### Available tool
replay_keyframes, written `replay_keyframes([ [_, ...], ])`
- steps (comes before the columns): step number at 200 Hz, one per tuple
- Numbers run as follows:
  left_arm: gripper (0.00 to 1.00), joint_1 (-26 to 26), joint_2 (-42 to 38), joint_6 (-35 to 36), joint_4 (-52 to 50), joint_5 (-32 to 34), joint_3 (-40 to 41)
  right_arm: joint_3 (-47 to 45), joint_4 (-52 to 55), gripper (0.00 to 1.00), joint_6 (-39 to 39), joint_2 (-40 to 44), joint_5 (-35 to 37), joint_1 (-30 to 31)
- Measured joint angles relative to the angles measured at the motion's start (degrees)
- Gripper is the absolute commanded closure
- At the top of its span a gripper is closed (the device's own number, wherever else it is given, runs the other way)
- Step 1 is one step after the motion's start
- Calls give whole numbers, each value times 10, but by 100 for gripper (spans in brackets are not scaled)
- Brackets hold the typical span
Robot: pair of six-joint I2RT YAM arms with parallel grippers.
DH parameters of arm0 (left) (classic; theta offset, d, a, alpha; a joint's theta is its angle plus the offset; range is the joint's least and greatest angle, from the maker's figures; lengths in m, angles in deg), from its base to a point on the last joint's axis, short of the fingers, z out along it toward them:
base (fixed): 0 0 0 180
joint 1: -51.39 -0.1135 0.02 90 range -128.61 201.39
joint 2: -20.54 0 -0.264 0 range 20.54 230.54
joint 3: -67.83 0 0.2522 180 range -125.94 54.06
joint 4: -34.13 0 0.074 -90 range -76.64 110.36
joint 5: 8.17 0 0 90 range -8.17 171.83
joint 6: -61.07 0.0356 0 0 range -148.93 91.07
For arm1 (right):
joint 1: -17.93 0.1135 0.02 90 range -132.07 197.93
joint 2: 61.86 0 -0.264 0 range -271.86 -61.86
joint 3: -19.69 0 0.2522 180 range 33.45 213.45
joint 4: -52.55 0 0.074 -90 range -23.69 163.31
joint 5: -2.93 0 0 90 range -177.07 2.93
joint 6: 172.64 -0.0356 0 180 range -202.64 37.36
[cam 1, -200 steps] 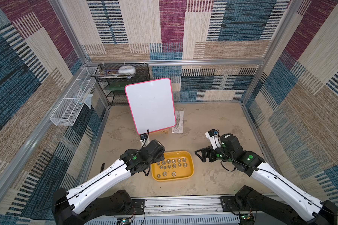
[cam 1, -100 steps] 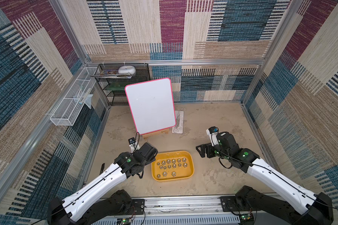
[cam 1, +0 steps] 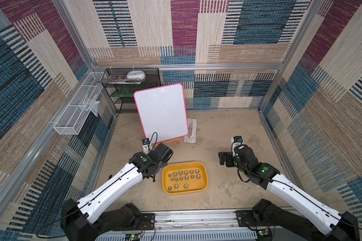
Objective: Put the nuts on the desktop into the storage box
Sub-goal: Reset both arms
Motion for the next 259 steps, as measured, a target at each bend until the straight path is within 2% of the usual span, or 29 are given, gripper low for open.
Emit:
replay_keyframes([
  [43, 0, -24, 61, 61, 12, 38, -21, -30, -45, 1, 19, 5, 126, -17],
  [67, 1, -41, 73, 97, 37, 49, -3, -43, -82, 1, 36, -13, 151, -37],
  [102, 0, -94, 78, 156, 92, 63, 21, -69, -130, 1, 59, -45, 165, -75],
  [158, 0, -238, 92, 226, 205, 59, 71, -130, -266, 1, 169, -82, 161, -163],
  [190, 0, -299, 106, 220, 259, 67, 102, -179, -377, 1, 229, -113, 140, -232],
  [223, 0, -321, 138, 235, 341, 89, 130, -189, -471, 1, 256, -164, 108, -292],
  [259, 0, -332, 173, 287, 466, 97, 178, -196, -591, 1, 273, -235, 71, -321],
])
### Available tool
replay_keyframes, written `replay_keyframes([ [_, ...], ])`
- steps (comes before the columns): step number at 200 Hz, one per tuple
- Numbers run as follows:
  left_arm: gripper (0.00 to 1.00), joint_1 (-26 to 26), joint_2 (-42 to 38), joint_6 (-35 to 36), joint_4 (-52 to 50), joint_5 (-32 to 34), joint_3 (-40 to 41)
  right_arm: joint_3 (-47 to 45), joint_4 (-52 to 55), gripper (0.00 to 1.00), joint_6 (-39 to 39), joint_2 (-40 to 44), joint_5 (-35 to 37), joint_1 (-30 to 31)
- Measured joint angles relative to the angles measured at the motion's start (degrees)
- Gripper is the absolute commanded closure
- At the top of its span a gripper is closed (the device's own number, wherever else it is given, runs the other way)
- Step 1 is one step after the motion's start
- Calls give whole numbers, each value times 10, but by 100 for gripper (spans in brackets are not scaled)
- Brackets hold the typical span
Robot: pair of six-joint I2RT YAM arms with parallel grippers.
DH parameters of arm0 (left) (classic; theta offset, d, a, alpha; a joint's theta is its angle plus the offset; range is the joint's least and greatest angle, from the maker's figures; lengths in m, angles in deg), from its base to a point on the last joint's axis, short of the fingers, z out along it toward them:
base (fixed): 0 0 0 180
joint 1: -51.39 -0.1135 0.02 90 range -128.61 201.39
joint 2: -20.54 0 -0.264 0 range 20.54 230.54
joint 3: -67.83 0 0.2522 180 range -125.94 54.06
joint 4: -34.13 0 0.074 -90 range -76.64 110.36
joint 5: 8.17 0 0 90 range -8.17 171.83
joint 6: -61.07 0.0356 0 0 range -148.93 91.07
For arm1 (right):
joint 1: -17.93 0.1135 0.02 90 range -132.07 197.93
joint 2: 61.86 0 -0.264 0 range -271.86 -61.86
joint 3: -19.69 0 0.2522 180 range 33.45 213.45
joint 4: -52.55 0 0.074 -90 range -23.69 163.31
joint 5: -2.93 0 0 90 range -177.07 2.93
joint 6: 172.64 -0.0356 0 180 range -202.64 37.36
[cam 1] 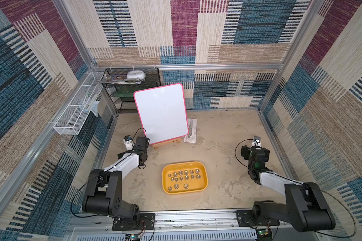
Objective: Put the nuts on the desktop into the storage box
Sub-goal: Reset both arms
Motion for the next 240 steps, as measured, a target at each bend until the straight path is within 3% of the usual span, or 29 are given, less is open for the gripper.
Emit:
replay_keyframes([
  [42, 2, -26, -17, 82, 181, -65, 71, 44, -78, 1, 17, -86, -49, -17],
  [73, 1, -62, -11, 106, 285, -140, 92, 38, -97, 1, 25, -77, -90, -35],
  [118, 0, -66, 4, 151, 356, -251, 101, 21, -103, 1, 14, -51, -185, -37],
  [149, 0, -64, 3, 176, 391, -305, 120, 25, -138, 1, 14, -93, -242, -37],
  [194, 0, -64, 19, 202, 488, -367, 173, -59, -245, 1, 2, -108, -248, -41],
  [240, 0, -64, 21, 209, 525, -386, 174, -36, -272, 1, 2, -111, -261, -43],
])
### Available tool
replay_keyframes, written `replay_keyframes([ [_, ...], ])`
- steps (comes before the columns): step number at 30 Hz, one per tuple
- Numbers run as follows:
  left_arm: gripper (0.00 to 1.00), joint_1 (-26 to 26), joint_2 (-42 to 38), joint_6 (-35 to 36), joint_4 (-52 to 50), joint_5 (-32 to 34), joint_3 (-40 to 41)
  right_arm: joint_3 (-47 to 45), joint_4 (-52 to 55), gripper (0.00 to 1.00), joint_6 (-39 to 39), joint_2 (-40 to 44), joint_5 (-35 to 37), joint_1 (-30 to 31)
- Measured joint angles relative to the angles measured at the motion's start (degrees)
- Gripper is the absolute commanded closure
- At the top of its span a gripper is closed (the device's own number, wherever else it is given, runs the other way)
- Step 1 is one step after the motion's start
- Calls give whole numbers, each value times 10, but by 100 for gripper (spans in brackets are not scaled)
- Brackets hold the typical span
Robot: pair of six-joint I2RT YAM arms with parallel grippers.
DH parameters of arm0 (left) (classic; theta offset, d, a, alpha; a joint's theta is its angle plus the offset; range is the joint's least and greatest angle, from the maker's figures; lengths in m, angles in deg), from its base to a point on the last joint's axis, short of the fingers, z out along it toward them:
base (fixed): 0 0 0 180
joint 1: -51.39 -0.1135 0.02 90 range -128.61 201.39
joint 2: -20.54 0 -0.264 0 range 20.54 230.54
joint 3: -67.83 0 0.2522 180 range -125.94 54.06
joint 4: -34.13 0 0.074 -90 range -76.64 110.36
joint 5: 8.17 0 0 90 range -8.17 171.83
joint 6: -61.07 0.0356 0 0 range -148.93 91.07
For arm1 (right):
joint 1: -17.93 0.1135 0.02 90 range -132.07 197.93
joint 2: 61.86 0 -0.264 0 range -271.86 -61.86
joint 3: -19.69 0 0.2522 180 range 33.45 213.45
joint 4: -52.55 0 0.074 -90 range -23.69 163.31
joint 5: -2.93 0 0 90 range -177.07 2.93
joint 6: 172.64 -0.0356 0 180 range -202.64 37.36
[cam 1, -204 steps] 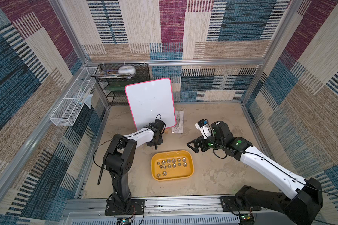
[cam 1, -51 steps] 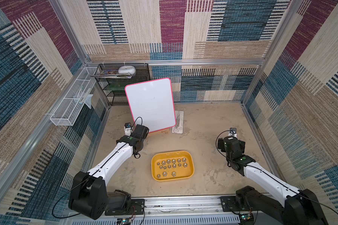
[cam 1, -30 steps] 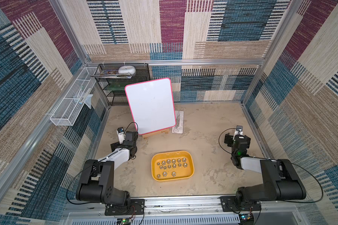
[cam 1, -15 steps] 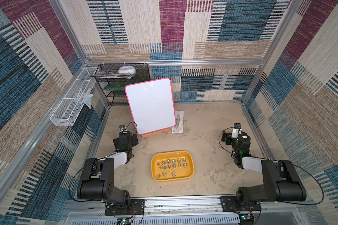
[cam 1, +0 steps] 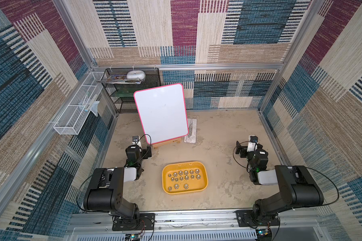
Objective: Put the nuts on the desktop into the storage box
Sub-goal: Reset both arms
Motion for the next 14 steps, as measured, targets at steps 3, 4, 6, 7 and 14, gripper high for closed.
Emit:
replay_keyframes([
  [3, 0, 0, 0, 1, 6, -8, 0, 0, 0, 1, 0, 0, -2, 0],
  [4, 0, 0, 0, 2, 7, -8, 0, 0, 0, 1, 0, 0, -2, 0],
  [6, 0, 0, 0, 2, 7, -8, 0, 0, 0, 1, 0, 0, -3, 0],
  [7, 0, 0, 0, 2, 7, -8, 0, 0, -1, 1, 0, 0, -4, 0],
  [14, 0, 1, 0, 4, 7, -8, 0, 0, 0, 1, 0, 0, -4, 0],
])
